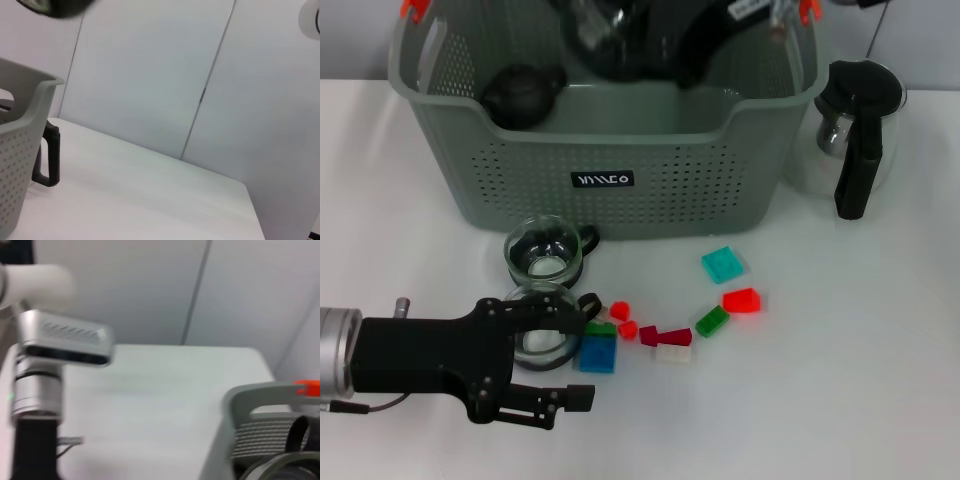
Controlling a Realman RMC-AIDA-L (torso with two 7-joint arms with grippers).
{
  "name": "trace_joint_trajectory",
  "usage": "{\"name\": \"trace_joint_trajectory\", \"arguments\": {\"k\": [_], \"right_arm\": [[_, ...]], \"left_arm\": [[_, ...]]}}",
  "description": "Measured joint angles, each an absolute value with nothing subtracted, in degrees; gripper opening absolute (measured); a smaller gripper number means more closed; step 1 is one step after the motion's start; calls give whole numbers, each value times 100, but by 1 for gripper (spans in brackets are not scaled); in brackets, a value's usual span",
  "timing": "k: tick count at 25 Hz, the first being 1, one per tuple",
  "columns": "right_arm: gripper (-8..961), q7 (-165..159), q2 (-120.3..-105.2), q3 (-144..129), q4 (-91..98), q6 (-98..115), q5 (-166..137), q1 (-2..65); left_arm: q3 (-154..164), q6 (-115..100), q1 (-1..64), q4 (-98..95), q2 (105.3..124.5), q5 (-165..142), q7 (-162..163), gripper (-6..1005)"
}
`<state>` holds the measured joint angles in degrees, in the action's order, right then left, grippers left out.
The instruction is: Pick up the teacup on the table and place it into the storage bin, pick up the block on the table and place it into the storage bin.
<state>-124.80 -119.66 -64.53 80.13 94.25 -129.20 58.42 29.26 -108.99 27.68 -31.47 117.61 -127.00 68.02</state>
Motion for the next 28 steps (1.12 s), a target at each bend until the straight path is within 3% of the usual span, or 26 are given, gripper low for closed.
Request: {"name": "trace_joint_trajectory", "arguments": {"k": [15, 28], "right_arm": [[56, -12316, -11786, -6473, 5754, 7362, -13834, 6250], [59, -12464, -11949, -6592, 4413, 6257, -14955, 6698]], "left_arm": [[2886, -10898, 2760, -3147, 11760, -12687, 6780, 733], [2883, -10882, 2767, -3129, 11751, -12691, 6760, 730]]}}
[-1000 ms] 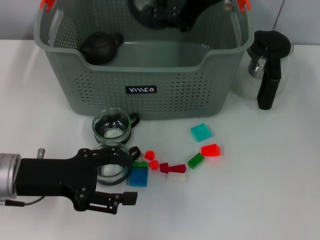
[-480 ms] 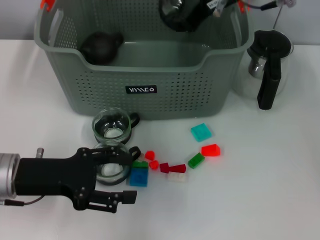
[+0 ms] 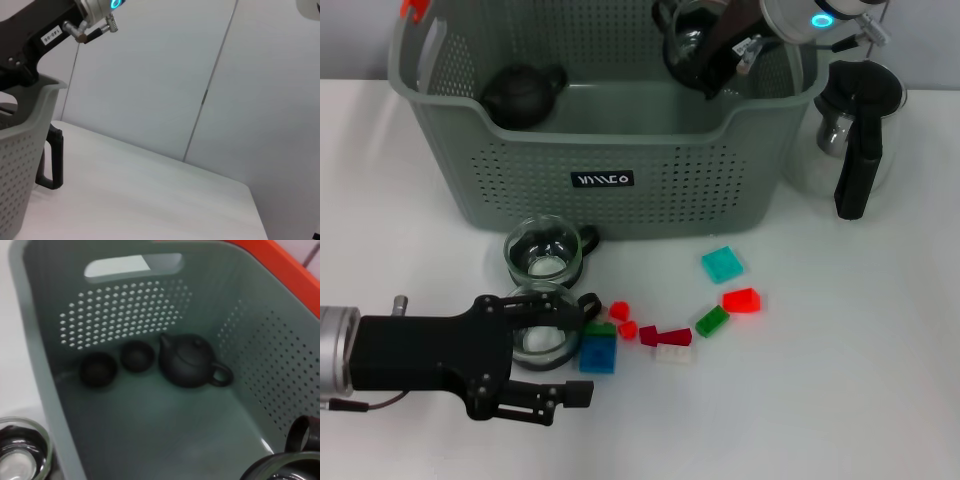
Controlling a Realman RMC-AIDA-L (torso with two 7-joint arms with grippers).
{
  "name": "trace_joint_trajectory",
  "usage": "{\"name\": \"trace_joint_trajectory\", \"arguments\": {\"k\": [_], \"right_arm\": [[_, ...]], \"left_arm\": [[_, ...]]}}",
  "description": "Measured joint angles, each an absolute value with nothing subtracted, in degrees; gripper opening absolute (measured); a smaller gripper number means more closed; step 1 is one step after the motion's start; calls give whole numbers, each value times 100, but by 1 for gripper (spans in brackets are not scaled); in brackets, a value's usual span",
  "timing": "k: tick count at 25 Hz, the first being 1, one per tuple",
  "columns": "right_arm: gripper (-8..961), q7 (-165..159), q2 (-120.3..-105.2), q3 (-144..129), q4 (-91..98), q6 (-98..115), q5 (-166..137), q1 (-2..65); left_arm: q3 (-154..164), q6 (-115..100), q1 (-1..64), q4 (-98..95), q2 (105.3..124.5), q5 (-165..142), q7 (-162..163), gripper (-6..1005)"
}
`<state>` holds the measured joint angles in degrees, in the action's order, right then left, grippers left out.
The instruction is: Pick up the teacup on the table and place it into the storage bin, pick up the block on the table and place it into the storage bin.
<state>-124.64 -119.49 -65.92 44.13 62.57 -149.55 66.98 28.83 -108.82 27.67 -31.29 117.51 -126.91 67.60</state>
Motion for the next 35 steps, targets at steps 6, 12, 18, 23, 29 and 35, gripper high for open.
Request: {"name": "trace_joint_trajectory", "arguments": {"k": [6, 12, 18, 23, 29, 35], "right_arm": [[68, -12470, -11958, -6592, 4213, 6022, -14961, 6660], [78, -12475, -12005, -6593, 3957, 5638, -14959, 6680], [87, -12477, -12020, -6610, 3760, 5276, -14950, 6672], [95, -12479, -12023, -6662, 3690, 5093, -14939, 6641], [105, -12490, -12028, -6671, 3602, 4953, -14940, 6640], [114, -12490, -12025, -6703, 3493, 4904, -14963, 6651]], "left_arm": [[2883, -10860, 2736, -3120, 11763, -12689, 6750, 728], [2883, -10846, 2733, -3104, 11771, -12691, 6750, 727], [2883, -10838, 2733, -3102, 11777, -12691, 6750, 726], [2883, -10836, 2733, -3102, 11777, -12691, 6750, 725], [2883, -10834, 2733, -3102, 11778, -12691, 6750, 723], [2882, -10827, 2733, -3102, 11778, -12691, 6750, 722]]}}
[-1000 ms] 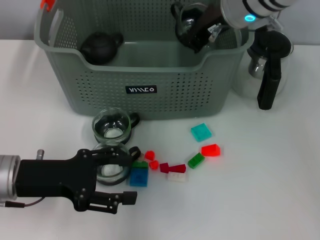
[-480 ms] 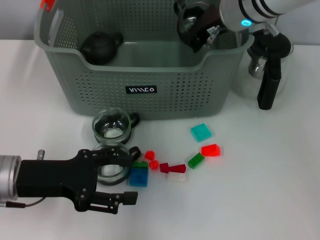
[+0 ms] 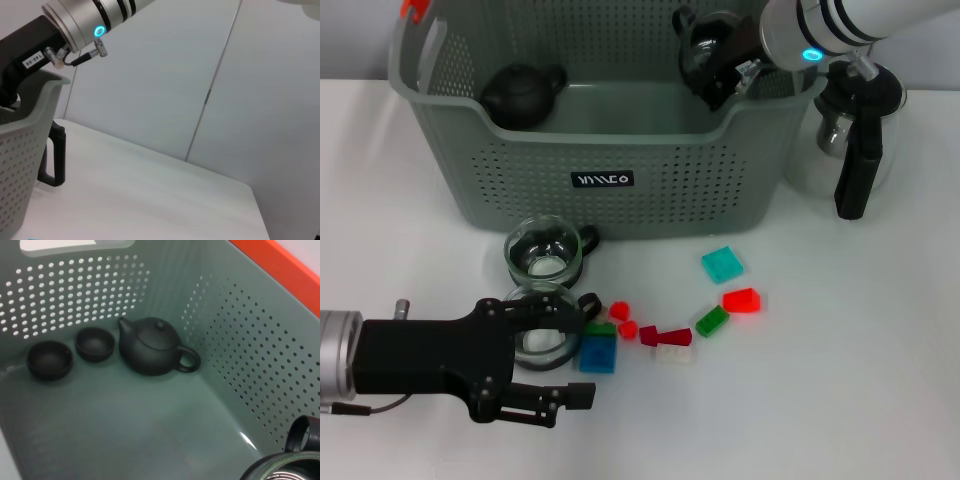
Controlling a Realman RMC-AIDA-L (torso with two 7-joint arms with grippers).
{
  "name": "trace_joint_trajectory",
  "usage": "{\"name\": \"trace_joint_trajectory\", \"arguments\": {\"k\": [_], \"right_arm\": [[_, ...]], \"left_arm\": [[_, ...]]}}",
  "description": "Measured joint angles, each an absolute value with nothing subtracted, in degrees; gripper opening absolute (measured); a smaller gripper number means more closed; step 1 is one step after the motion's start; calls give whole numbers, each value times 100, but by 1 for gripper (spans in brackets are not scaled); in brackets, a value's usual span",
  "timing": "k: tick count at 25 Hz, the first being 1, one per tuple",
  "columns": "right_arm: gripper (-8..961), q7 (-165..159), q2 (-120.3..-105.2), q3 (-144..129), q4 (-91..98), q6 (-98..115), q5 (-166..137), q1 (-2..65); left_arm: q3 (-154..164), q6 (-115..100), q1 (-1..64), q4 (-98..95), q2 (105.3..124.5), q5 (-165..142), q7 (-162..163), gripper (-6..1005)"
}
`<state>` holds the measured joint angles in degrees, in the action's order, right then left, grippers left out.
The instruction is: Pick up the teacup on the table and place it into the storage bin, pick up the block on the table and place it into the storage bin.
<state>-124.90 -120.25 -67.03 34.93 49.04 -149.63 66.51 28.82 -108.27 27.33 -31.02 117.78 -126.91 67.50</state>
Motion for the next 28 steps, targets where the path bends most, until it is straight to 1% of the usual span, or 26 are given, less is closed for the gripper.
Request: {"name": "trace_joint_trajectory", "arguments": {"k": [28], "right_arm": [[158, -12542, -12023, -7023, 3492, 4918, -14967, 6678]], "left_arm": [[2883, -10774, 2725, -3102, 11778, -12691, 6763, 716]]}}
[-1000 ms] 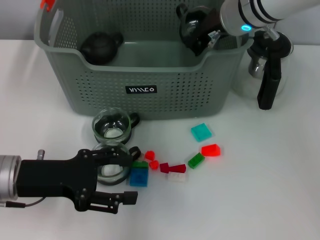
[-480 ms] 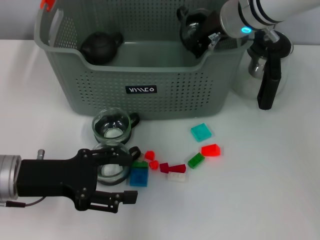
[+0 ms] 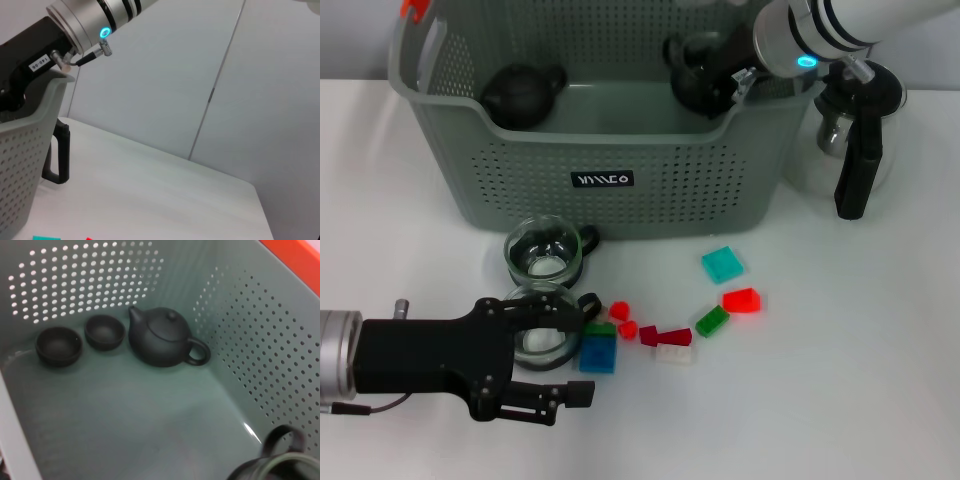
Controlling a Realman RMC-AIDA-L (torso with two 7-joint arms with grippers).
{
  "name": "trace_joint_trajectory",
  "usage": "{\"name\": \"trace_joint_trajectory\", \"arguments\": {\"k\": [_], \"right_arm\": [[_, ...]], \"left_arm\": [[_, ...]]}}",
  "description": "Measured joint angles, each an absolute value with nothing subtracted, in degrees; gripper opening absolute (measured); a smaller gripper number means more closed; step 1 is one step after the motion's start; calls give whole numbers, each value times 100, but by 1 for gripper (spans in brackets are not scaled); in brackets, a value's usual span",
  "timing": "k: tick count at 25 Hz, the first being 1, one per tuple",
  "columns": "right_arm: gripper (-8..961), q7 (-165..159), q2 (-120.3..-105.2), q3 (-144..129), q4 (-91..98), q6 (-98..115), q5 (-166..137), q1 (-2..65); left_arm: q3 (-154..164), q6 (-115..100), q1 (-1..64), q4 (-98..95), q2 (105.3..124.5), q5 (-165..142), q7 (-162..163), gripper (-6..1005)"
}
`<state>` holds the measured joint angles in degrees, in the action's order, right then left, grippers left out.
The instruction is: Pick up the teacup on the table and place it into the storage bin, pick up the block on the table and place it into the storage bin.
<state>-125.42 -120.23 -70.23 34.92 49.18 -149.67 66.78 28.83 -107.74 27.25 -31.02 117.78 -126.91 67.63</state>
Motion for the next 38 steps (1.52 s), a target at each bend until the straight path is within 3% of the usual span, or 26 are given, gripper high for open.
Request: {"name": "trace_joint_trajectory", "arguments": {"k": [6, 11, 16, 22, 24, 38], "right_arm": [[168, -12523, -12023, -7062, 3542, 4936, -14967, 6680], [282, -12527, -12024, -7101, 3646, 4974, -14954, 6675], [295, -12537, -12023, -7064, 4083, 5115, -14822, 6547], [495, -12195, -11996, -7047, 5044, 5610, -13883, 6107], [724, -11906, -11987, -7010, 5628, 6051, -13213, 5724], [911, -11264, -12010, -6988, 7460, 8128, -11566, 4170]], "left_arm": [[2883, -10761, 2728, -3103, 11777, -12691, 6767, 715], [2873, -10757, 2731, -3104, 11768, -12691, 6768, 713], [2785, -10757, 2730, -3127, 11758, -12691, 6776, 712], [2709, -10775, 2711, -3138, 11750, -12694, 6792, 711], [2708, -10778, 2707, -3138, 11750, -12696, 6800, 711], [2627, -10890, 2703, -3304, 11724, -12701, 6837, 707]]}}
